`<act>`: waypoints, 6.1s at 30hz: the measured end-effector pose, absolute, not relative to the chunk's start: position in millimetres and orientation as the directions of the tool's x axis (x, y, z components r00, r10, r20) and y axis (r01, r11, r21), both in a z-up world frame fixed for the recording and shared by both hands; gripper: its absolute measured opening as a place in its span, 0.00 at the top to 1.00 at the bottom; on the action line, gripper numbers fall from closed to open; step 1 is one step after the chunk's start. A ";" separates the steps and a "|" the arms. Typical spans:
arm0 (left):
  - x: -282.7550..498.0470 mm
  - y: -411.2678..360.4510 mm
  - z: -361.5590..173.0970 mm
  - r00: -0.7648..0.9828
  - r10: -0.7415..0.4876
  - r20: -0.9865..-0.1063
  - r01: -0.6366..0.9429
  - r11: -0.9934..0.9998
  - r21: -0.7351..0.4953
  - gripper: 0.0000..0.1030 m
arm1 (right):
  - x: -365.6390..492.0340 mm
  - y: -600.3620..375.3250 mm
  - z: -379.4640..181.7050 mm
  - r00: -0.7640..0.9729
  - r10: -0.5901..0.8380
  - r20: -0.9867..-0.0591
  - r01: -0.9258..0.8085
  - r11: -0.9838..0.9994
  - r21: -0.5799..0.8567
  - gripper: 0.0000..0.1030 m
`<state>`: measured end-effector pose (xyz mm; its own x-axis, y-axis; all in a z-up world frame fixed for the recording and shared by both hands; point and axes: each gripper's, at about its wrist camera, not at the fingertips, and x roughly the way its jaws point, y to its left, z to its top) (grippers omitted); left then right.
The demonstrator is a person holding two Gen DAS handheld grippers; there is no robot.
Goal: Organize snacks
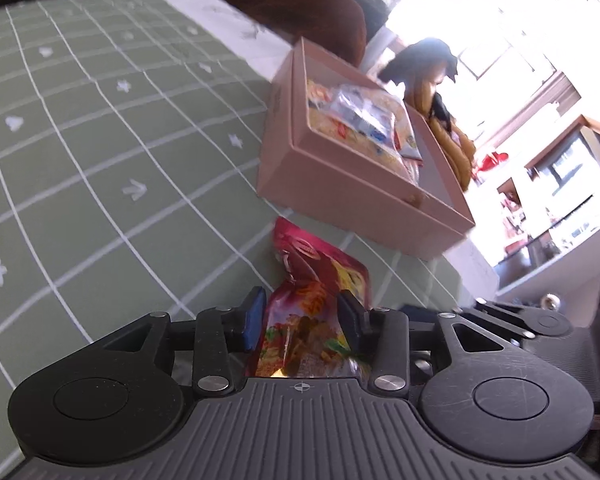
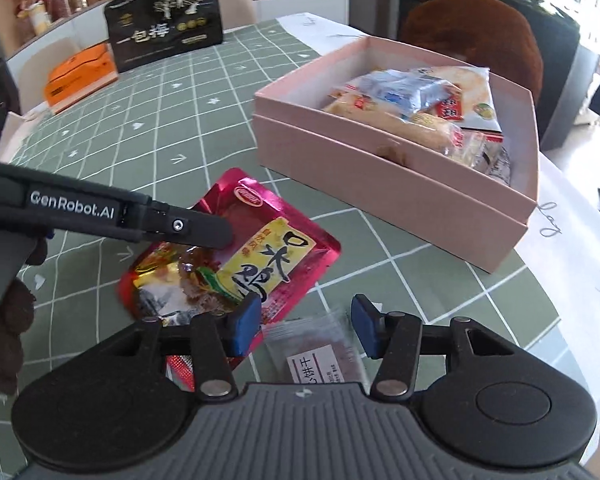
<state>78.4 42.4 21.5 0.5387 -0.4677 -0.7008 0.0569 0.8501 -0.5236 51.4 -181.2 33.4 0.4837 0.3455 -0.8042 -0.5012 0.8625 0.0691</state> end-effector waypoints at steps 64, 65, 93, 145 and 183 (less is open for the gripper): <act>26.6 24.8 24.7 0.495 -0.468 -0.733 0.027 0.851 -0.525 0.72 | 6.7 -203.2 41.4 0.418 0.291 -0.860 -0.551 0.834 0.015 0.58; 26.0 24.8 24.4 0.490 -0.471 -0.734 0.032 0.851 -0.525 0.72 | 6.2 -204.7 41.4 0.416 0.289 -0.862 -0.551 0.834 0.014 0.55; 46.8 42.5 97.2 0.641 -0.519 -0.566 0.085 0.781 -0.619 0.76 | 24.3 -237.0 99.9 0.450 0.358 -0.818 -0.476 0.871 0.119 0.65; -10.4 16.9 15.3 0.793 -0.094 -0.602 0.100 0.995 -0.024 0.71 | 10.1 -166.4 16.2 0.662 0.178 -0.728 -0.207 0.977 0.049 0.33; 5.6 11.2 13.8 0.793 -0.070 -0.605 0.081 0.997 -0.010 0.71 | 17.3 -179.6 -2.4 0.760 0.055 -0.647 -0.057 0.998 0.019 0.00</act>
<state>5.6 11.2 13.8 0.7929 -0.0704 -0.6053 0.0811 0.9967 -0.0097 17.3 -179.6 -2.4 0.7601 0.0555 -0.6474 -0.0570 0.9982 0.0185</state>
